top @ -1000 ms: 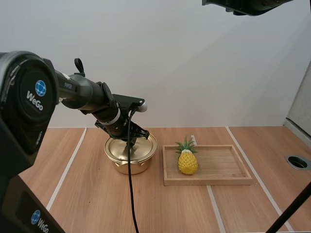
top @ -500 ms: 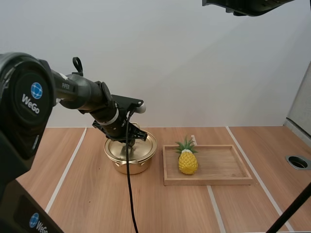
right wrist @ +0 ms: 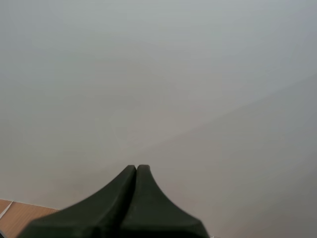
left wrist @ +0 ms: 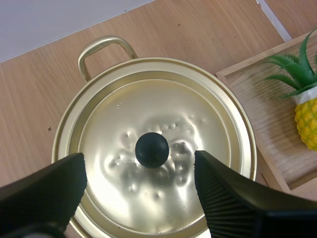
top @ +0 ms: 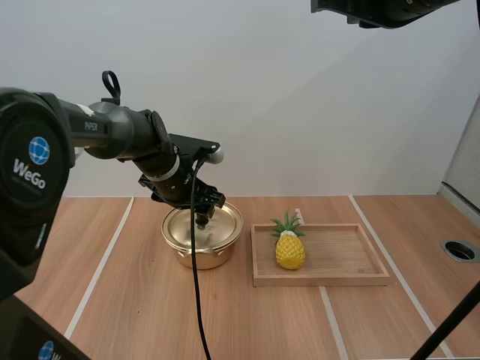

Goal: Open the pot, put the grape inside, and close it

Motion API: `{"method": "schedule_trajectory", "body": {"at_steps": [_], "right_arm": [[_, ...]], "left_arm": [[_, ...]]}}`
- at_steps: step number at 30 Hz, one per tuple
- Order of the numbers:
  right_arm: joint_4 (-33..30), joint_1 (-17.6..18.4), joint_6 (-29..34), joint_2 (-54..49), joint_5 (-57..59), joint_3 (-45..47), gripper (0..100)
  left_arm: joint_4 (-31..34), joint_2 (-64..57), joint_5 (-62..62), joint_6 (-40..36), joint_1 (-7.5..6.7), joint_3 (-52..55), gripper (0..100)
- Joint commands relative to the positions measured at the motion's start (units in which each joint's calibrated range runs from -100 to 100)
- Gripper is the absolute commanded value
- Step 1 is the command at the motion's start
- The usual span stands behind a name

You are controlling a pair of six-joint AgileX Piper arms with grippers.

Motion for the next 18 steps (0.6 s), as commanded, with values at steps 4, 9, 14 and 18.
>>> {"method": "schedule_trajectory", "body": {"at_steps": [4, 9, 14, 18], "right_arm": [[-0.3, -0.2, 0.0, -0.7, -0.2, -0.7, 0], [-0.3, -0.2, 0.0, -0.7, -0.2, -0.7, 0], [-0.6, -0.2, 0.0, -0.7, -0.2, -0.7, 0], [-0.8, -0.2, 0.0, -0.7, -0.2, -0.7, 0]], "left_arm": [[0.9, -0.6, 3.8, -1.3, -0.02, -0.6, 100], [5.0, -0.6, 2.5, -1.3, -0.02, -0.8, 100], [8.4, -2.5, 0.4, -3.3, -0.02, -5.6, 100], [10.1, -6.6, -2.3, -8.1, -0.02, -12.7, 100]]}}
